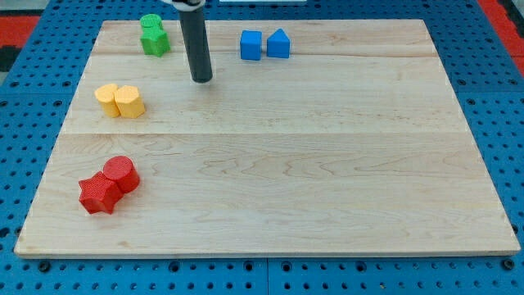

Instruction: Push the triangle to the center of the board

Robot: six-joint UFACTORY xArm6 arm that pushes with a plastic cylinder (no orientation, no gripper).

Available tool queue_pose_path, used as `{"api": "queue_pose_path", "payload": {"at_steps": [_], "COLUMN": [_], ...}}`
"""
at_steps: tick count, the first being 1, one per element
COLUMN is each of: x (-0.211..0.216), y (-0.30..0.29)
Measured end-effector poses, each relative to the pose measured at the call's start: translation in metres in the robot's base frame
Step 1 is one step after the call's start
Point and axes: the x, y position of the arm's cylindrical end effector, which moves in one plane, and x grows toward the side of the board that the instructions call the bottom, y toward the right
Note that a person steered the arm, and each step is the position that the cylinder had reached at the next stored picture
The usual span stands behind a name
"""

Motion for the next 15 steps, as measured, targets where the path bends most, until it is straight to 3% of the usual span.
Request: {"api": "queue_pose_path", "payload": {"at_steps": [1, 2, 3, 4, 5, 6, 7, 8, 9, 10, 11, 13, 15], "x": [-0.049, -0.063, -0.061, -0.092, -0.123, -0.108, -0.063, -0.061, -0.109, -0.076, -0.018, -0.082, -0.076], "y": [0.001, 0.035, 0.107, 0.147, 0.15, 0.208, 0.27, 0.267, 0.264, 0.245, 0.245, 0.276, 0.18]}}
